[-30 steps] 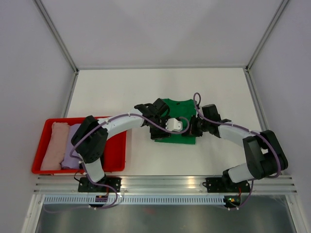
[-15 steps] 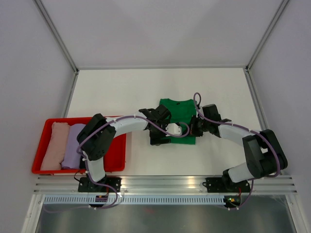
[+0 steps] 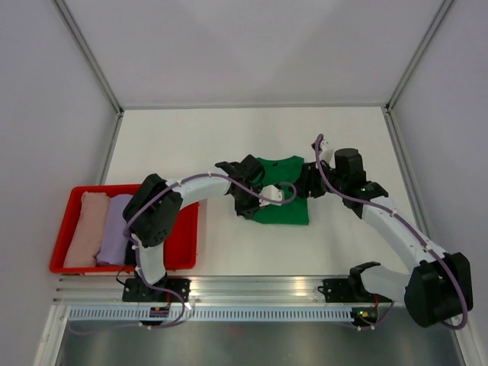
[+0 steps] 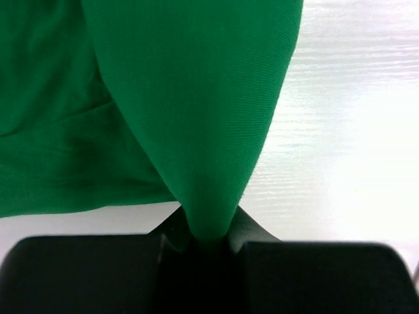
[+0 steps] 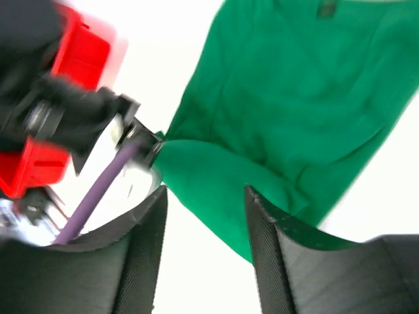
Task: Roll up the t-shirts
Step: Roll the tshirt
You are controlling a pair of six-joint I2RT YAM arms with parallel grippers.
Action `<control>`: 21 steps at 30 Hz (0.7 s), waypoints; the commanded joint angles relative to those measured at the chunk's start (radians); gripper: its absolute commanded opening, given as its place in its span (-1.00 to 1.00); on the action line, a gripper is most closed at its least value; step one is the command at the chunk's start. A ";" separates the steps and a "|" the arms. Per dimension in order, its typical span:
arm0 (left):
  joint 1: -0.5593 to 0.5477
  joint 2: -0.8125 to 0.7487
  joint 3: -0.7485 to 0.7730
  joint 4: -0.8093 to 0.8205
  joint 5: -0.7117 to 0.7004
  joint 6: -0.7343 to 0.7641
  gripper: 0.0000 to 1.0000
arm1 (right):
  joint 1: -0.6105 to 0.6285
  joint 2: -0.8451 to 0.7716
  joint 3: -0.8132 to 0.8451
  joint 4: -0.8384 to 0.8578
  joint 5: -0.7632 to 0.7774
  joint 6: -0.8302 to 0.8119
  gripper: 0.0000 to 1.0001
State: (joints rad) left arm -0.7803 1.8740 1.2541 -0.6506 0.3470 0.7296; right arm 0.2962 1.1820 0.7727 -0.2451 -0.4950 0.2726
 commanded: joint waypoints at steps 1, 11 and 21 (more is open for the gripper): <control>0.073 0.039 0.116 -0.159 0.223 0.036 -0.95 | -0.003 -0.103 0.037 -0.069 0.006 -0.242 0.18; 0.161 0.146 0.214 -0.506 0.437 0.212 -0.95 | 0.044 -0.200 -0.019 -0.390 -0.050 -0.866 0.32; 0.168 0.183 0.226 -0.517 0.432 0.226 -0.95 | 0.327 -0.239 -0.226 -0.005 0.230 -0.884 0.85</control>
State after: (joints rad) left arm -0.6170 2.0430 1.4464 -1.1324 0.7177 0.8932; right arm 0.6044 0.9539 0.5728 -0.4164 -0.3439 -0.5411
